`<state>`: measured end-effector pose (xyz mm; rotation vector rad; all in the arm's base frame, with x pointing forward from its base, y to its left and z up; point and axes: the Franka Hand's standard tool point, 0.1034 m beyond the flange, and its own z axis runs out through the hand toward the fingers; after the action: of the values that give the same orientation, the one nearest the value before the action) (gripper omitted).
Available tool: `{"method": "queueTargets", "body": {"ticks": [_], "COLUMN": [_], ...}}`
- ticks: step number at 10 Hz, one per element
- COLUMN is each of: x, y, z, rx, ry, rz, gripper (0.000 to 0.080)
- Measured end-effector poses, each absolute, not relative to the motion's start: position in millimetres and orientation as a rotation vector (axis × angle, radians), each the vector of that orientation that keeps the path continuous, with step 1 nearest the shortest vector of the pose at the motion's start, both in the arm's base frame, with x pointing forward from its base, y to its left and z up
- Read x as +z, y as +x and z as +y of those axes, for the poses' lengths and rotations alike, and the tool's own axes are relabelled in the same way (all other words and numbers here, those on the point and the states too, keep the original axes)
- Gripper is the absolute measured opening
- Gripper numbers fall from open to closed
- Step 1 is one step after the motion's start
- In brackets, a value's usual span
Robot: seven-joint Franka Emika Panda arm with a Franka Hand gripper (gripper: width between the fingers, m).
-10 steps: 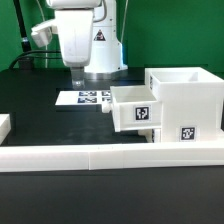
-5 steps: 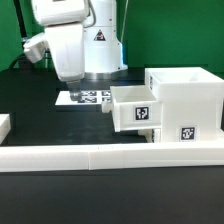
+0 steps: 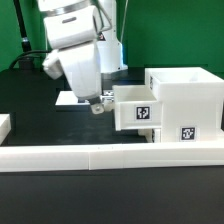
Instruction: Assemble drawer
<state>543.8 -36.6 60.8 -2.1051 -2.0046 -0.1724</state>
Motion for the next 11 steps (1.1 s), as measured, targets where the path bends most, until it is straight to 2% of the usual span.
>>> {"method": "queueTargets", "body": {"ticks": [7, 9, 11], "x": [63.4, 64.4, 65.7], "y": [548, 548, 547], "z": [23, 27, 15], "rx": [-0.136, -0.124, -0.125], "ry": [-2.242, -2.268, -2.267], "rz": [-1.824, -1.797, -1.802], "gripper": [0.0649, 0.0649, 0.0649]}}
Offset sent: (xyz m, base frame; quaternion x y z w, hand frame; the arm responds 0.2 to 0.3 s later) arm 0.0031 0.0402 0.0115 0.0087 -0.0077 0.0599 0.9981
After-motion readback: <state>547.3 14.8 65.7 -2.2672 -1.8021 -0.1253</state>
